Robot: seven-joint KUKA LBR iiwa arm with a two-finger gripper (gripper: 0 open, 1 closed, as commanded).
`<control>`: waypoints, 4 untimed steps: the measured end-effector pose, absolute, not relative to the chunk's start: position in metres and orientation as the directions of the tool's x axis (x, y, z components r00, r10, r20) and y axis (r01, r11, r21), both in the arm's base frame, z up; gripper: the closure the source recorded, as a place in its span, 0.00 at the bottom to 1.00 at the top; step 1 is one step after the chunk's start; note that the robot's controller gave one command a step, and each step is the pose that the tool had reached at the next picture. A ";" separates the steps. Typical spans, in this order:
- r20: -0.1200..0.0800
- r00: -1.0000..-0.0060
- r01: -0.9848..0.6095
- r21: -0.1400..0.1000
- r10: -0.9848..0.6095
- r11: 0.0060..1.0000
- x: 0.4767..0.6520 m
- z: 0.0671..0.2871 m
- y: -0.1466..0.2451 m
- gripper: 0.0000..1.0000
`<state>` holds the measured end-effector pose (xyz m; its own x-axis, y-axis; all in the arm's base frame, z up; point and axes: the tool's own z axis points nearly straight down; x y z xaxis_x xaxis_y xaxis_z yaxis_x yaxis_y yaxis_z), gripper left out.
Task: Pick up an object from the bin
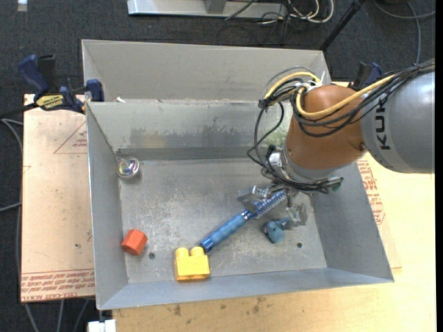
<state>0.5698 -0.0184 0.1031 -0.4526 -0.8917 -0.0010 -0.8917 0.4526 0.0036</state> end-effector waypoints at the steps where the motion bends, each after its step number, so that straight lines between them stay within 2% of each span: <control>1: -0.003 -0.454 -0.891 0.001 -0.891 0.454 0.571 0.106 -0.018 1.00; 2: -0.003 -0.453 -0.891 0.001 -0.891 0.453 0.571 0.106 -0.018 0.00; 3: -0.002 -0.269 -0.963 0.000 -0.963 0.269 0.615 0.069 -0.041 0.00; 4: -0.004 -0.268 -0.963 0.002 -0.963 0.268 0.614 0.069 -0.040 1.00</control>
Offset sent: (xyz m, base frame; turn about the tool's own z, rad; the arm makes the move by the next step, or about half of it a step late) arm 0.0000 0.0000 0.0000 0.0000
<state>0.6141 -0.0397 0.0688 -0.2684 -0.9633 -0.0037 -0.9633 0.2684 0.0017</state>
